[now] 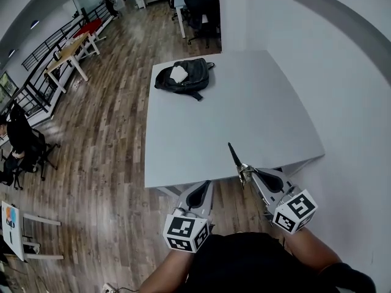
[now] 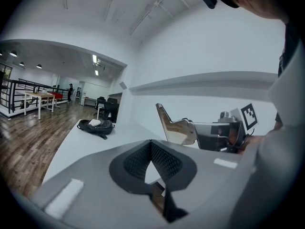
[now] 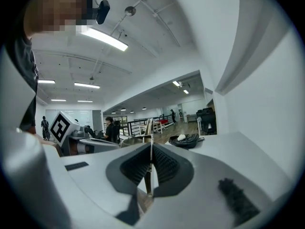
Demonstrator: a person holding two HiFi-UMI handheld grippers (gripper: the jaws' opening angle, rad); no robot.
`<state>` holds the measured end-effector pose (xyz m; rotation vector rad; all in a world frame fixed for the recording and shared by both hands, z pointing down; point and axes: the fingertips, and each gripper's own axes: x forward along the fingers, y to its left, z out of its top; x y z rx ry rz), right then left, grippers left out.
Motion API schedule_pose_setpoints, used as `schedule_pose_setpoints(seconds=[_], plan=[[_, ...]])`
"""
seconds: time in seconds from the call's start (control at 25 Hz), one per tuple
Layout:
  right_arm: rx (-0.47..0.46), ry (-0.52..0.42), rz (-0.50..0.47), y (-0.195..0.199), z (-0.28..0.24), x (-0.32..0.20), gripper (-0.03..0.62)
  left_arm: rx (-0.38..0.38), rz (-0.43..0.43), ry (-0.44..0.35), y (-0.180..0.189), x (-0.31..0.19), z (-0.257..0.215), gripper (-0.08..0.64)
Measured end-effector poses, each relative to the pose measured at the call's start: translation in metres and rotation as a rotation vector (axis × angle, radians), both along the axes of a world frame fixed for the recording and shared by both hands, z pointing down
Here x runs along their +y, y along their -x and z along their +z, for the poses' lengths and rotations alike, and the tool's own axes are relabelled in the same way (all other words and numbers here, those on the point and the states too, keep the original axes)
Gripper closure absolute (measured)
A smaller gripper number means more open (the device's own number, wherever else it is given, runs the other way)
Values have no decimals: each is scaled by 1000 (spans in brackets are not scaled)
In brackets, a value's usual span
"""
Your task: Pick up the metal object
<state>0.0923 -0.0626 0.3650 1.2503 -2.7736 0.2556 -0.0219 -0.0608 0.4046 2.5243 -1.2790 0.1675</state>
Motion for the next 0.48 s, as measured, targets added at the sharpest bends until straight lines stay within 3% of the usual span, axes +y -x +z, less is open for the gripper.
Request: schedule_pose_setpoints(seconds=[0.48], plan=[[-49, 53, -18, -57, 10, 33, 578, -45, -49, 15, -41, 35, -4, 553]])
